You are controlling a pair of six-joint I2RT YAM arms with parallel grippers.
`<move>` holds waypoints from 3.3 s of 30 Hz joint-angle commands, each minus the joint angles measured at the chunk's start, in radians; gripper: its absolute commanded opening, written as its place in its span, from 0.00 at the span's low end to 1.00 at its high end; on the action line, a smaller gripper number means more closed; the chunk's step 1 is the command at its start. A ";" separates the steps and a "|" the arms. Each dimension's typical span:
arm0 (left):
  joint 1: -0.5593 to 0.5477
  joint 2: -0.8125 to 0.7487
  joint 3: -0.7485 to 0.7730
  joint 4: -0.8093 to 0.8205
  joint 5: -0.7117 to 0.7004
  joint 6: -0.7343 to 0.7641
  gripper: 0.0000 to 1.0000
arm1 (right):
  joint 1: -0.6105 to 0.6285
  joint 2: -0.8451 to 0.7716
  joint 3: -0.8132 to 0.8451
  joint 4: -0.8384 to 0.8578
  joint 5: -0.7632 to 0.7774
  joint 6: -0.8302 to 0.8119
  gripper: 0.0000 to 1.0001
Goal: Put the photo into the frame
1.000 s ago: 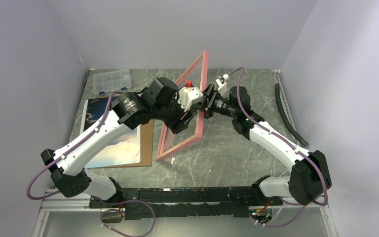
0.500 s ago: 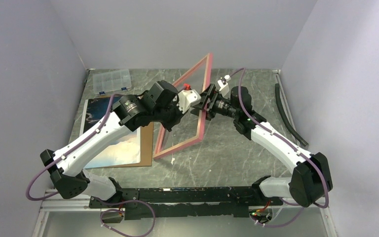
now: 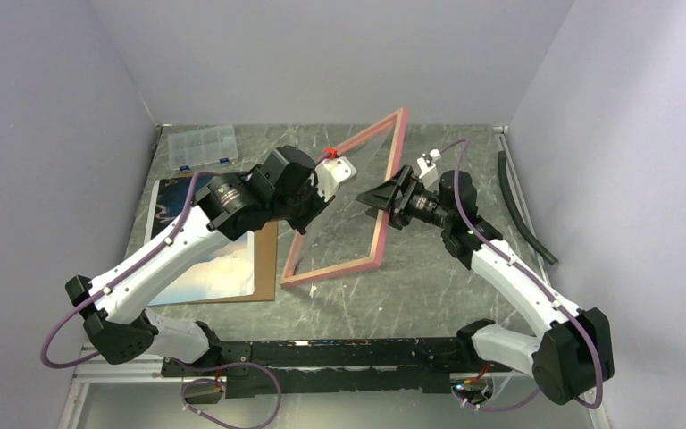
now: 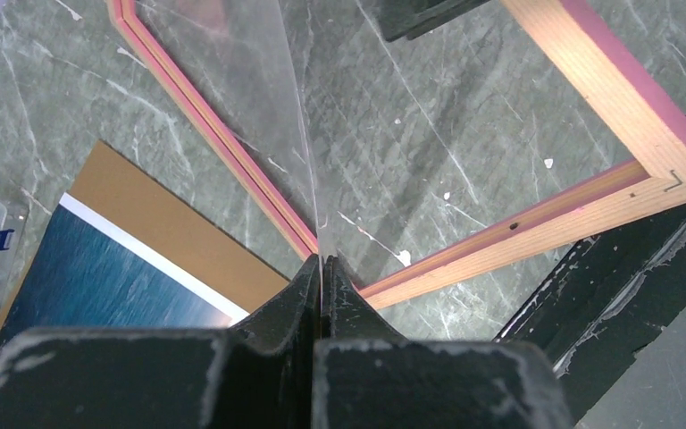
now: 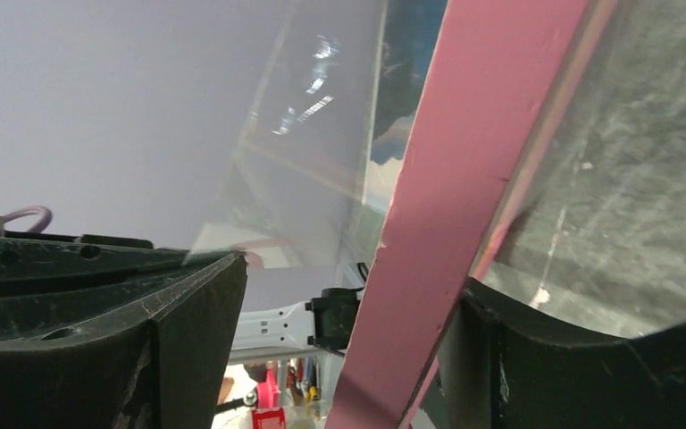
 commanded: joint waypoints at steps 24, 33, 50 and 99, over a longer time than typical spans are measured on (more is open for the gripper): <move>0.009 -0.041 0.094 0.121 0.015 0.094 0.03 | -0.092 -0.019 -0.186 -0.304 0.192 -0.328 0.15; 0.009 -0.061 0.137 0.146 -0.010 0.194 0.03 | -0.091 0.103 -0.224 -0.272 0.291 -0.345 0.03; 0.009 -0.156 0.047 0.464 -0.327 0.386 0.03 | -0.070 0.344 -0.132 -0.357 0.461 -0.471 0.00; 0.050 -0.319 -0.118 0.611 -0.573 0.654 0.03 | 0.531 0.893 0.886 -0.661 0.870 -0.477 1.00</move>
